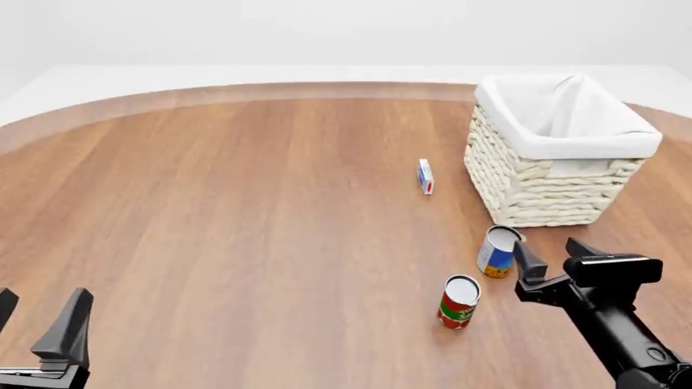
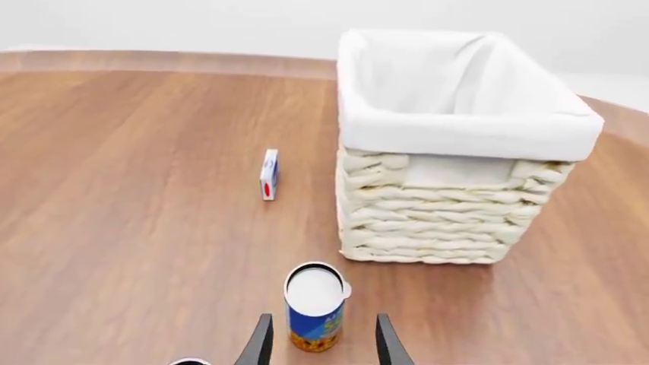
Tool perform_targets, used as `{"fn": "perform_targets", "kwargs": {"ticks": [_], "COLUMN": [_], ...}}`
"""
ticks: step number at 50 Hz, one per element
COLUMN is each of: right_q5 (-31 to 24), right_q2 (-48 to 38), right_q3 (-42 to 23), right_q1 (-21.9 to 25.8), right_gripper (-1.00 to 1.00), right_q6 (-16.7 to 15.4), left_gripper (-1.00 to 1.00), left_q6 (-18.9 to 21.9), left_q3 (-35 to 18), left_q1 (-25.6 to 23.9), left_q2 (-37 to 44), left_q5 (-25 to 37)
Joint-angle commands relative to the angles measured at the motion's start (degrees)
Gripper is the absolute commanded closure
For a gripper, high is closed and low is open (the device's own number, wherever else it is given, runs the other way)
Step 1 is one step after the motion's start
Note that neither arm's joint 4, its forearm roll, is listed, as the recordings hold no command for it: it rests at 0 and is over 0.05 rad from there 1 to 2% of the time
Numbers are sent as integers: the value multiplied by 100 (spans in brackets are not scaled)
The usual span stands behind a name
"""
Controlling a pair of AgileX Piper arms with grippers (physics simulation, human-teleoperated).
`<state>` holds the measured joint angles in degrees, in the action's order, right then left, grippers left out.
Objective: Pick up the alphabet soup and the cream cheese box, and put them in the basket.
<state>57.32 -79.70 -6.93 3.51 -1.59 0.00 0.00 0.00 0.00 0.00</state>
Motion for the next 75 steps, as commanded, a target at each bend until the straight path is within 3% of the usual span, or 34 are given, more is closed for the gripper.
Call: {"fn": "perform_targets", "kwargs": {"ticks": [1,75], "right_q5": [242,598], "right_q2": [-499,-2705], "right_q3": [-138,-1177], "right_q1": [7,118], "right_gripper": [-100,-100], "right_q6": [-2,102], "left_gripper": [-100,-100], "left_q6": [0,0], "left_q3": [0,0], "left_q1": [0,0], "left_q2": [0,0], "left_q5": [0,0]}}
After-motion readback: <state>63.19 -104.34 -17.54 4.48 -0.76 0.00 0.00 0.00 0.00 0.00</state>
